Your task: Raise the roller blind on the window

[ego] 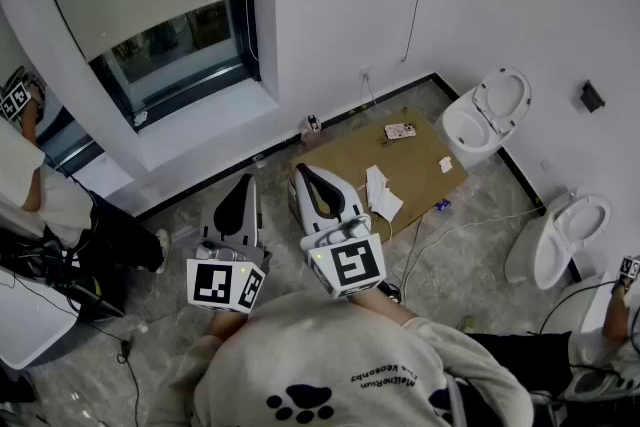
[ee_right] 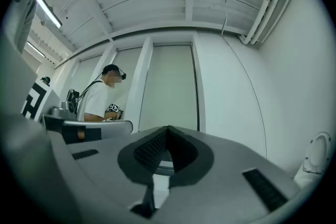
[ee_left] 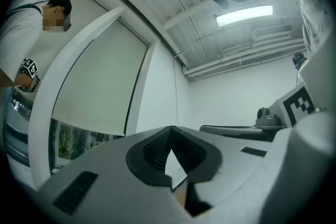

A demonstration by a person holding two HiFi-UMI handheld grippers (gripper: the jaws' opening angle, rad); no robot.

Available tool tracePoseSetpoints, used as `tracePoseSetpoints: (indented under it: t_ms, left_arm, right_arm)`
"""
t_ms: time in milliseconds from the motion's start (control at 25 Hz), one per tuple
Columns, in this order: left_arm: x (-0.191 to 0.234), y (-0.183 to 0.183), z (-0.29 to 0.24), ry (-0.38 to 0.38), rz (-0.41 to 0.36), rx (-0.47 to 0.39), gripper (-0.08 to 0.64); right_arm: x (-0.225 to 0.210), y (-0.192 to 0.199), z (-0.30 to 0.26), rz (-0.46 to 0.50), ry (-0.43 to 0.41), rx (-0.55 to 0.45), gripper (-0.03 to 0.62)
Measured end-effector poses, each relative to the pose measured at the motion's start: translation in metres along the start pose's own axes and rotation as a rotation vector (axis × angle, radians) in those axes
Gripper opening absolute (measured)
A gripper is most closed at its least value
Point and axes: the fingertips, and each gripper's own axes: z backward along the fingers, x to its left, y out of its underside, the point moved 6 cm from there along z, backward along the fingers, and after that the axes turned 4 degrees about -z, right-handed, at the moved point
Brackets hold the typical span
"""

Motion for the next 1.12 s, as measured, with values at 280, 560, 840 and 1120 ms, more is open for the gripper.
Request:
tracePoseSetpoints:
  t_ms: [280, 560, 840, 1120]
  left_arm:
    - [-0.012, 0.008, -0.008, -0.024, 0.001, -0.006, 0.008]
    - [-0.01, 0.015, -0.012, -0.03, -0.004, 0.009, 0.008]
    - [0.007, 0.023, -0.037, -0.007, 0.015, 0.008, 0.008]
    - [0.068, 0.034, -0.088, 0.017, 0.024, 0.012, 0.008]
  right_arm:
    - [-0.013, 0.009, 0.001, -0.021, -0.028, 0.008, 0.008]
    - [-0.017, 0.014, -0.005, -0.064, -0.053, -0.012, 0.009]
    - [-0.029, 0.02, -0.031, -0.071, -0.046, -0.008, 0.009]
    - [-0.039, 0.029, -0.108, -0.061, -0.03, -0.013, 0.009]
